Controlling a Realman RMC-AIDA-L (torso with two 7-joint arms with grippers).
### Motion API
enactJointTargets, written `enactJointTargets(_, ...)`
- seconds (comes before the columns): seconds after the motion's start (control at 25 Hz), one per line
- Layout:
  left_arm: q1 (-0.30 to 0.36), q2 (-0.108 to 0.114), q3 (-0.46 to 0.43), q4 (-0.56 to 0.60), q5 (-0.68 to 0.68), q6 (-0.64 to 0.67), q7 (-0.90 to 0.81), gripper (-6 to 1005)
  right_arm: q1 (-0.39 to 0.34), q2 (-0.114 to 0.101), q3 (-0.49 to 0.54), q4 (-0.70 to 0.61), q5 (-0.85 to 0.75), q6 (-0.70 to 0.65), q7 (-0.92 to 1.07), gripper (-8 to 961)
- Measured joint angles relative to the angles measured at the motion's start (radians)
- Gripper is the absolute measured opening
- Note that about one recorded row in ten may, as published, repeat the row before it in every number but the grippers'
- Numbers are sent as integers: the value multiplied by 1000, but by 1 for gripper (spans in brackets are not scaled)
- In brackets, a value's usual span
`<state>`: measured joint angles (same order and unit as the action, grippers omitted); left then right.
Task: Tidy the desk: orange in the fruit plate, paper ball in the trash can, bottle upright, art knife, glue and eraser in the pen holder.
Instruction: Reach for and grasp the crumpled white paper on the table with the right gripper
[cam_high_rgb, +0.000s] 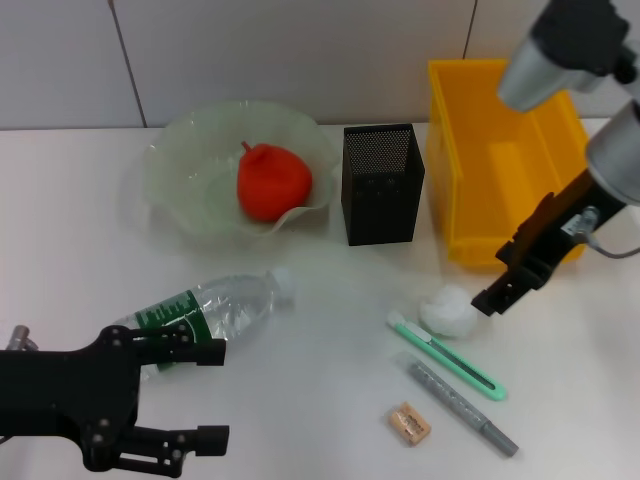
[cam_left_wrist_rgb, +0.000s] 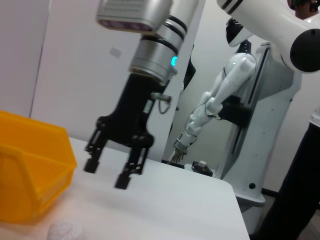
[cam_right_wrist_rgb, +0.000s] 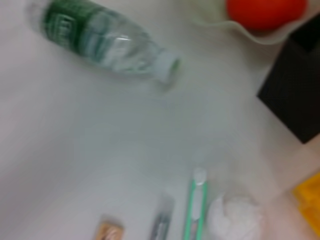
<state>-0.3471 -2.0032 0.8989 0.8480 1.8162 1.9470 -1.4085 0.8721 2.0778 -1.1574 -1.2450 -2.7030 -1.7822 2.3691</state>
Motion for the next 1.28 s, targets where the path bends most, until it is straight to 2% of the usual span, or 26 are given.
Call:
enactJointTargets(0.04, 0, 0, 0, 0, 0, 0, 0, 858, 0, 0, 0, 0, 0, 0, 0, 701)
enactJointTargets(0.2, 0, -7, 0, -1, 3, 4, 18, 858, 18, 1, -104, 75, -21, 93, 86, 699)
enactJointTargets(0.6, -3, -17, 10, -3, 5, 8, 32, 858, 35, 4, -205, 210, -34, 242, 163, 697)
enactJointTargets(1.04, -6, -25, 13, -5, 5, 3, 33, 858, 47, 7, -208, 309, -8, 334, 157, 694)
enactJointTargets(1.28, -10, -26, 13, -17, 5, 0, 33, 858, 53, 9, -245, 345, 3, 379, 160, 692)
